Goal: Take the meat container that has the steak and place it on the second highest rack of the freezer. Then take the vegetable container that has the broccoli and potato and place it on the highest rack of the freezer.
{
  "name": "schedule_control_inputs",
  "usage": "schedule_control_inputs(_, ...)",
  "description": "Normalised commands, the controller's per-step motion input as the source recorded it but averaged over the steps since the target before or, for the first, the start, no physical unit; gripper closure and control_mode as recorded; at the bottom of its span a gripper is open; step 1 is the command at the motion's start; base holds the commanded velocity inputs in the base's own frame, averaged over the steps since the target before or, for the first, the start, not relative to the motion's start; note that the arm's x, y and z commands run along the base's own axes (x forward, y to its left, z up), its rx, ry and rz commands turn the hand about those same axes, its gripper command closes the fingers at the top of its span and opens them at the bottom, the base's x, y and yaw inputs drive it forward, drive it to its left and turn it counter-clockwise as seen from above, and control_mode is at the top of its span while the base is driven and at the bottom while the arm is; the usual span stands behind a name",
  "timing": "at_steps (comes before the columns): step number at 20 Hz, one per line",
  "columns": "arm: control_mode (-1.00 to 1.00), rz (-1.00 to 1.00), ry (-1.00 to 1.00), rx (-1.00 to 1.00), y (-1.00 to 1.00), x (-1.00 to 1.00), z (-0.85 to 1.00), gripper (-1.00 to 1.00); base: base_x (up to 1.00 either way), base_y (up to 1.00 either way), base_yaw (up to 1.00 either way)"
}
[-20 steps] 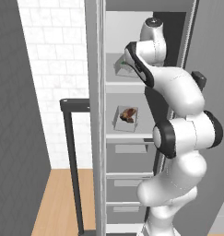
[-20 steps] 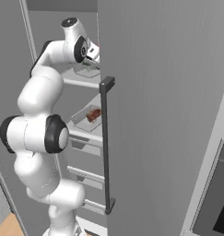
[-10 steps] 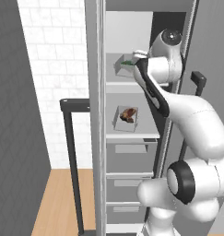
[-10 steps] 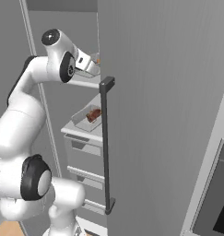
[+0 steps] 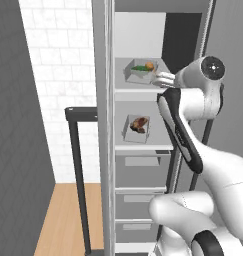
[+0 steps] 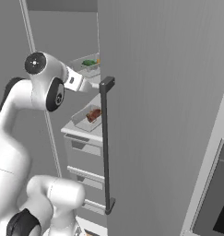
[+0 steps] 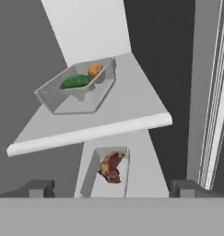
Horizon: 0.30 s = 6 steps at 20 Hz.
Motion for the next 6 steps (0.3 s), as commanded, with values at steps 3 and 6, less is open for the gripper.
schedule_control_inputs(3, -1.00, 0.09, 0.10, -0.03, 0.00, -0.94, 0.65, -1.00, 0.00, 0.00, 0.00)
schedule_control_inputs(6, -1.00, 0.11, 0.11, -0.04, 0.00, -0.99, 0.53, -1.00, 0.00, 0.00, 0.00)
